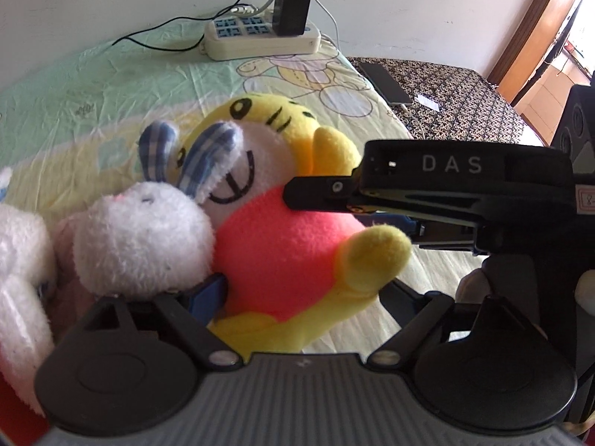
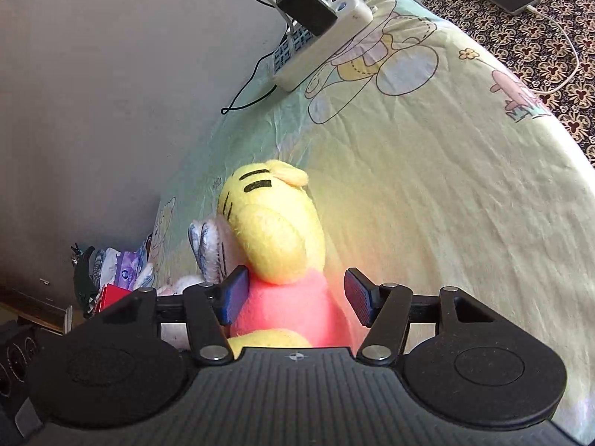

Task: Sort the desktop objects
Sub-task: 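Grasp the yellow tiger plush by its pink body with the right gripper, then lift the tiger plush and carry it over the red box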

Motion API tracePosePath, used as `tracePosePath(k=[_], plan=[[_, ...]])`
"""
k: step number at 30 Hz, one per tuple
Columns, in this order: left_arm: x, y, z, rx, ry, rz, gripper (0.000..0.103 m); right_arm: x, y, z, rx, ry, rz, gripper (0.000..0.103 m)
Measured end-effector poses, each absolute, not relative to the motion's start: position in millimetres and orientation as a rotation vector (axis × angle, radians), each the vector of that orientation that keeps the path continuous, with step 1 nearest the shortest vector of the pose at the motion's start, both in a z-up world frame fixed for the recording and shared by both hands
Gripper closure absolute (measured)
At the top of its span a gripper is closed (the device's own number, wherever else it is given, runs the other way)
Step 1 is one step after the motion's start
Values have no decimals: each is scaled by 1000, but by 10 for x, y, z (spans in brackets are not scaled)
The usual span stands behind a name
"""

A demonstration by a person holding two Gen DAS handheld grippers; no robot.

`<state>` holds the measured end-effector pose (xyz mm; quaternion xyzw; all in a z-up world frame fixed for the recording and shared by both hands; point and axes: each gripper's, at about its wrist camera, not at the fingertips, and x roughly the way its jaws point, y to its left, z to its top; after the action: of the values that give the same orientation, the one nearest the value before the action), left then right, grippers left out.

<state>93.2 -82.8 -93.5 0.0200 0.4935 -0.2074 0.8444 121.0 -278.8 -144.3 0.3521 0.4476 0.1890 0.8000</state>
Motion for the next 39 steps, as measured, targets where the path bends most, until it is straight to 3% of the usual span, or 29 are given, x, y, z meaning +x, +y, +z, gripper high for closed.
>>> tracePosePath(k=[5, 11, 33, 39], plan=[[924, -835, -938, 30, 1043, -454, 13, 1215, -2804, -1492, 814, 963, 459, 63], [847, -900, -912, 33, 1051, -504, 10, 1043, -2849, -1365, 775, 945, 461, 72], [308, -1235, -893, 143, 1061, -728, 4, 173, -3292, -1229, 792, 938, 274, 77], [356, -1411, -1027, 206, 1065, -718, 4, 165, -3372, -1345, 870, 941, 234, 63]])
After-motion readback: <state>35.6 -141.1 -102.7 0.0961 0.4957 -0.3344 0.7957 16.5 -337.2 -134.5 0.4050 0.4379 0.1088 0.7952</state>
